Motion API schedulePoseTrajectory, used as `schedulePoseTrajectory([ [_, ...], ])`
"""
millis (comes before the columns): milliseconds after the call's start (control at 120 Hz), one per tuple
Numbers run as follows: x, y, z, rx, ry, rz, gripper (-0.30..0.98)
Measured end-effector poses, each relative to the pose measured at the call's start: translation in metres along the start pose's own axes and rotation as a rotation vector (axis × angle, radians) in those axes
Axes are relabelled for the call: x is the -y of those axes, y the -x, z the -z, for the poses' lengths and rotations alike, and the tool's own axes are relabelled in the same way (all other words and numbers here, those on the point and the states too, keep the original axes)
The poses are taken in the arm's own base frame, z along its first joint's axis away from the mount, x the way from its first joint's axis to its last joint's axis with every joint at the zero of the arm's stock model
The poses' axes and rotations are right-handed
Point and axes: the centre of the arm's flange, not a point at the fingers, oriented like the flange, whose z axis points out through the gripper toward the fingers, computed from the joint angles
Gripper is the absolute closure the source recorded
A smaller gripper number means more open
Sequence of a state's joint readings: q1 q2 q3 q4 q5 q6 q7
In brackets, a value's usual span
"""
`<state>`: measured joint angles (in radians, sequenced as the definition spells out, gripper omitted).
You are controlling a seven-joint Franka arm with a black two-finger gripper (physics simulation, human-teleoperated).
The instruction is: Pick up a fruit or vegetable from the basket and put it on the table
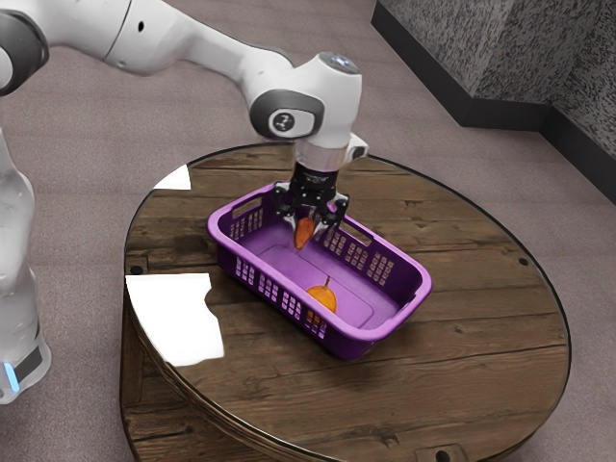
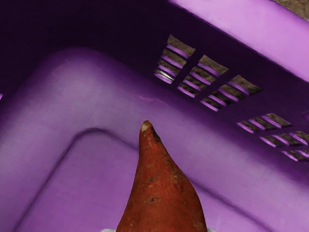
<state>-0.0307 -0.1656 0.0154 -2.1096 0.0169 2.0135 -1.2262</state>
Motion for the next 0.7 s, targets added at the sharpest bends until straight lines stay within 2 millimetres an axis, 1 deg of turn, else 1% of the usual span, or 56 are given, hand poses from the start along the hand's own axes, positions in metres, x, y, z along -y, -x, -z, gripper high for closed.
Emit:
schedulePoseTrajectory([
  [117,-0.006,-0.002,0.017,-0.018,0.030,-0.003,0.52],
  [200,-0.011,-0.005,0.035,-0.040,0.058,-0.007,0.53],
  [283,-0.015,-0.008,0.048,-0.058,0.077,-0.010,0.53],
  [333,-0.015,-0.012,0.054,-0.067,0.085,-0.006,0.52],
  [383,-0.012,-0.022,0.058,-0.074,0.089,0.010,0.52],
  [450,-0.004,-0.042,0.060,-0.082,0.087,0.043,0.52],
  [700,0.033,-0.113,0.062,-0.098,0.078,0.165,0.52],
])
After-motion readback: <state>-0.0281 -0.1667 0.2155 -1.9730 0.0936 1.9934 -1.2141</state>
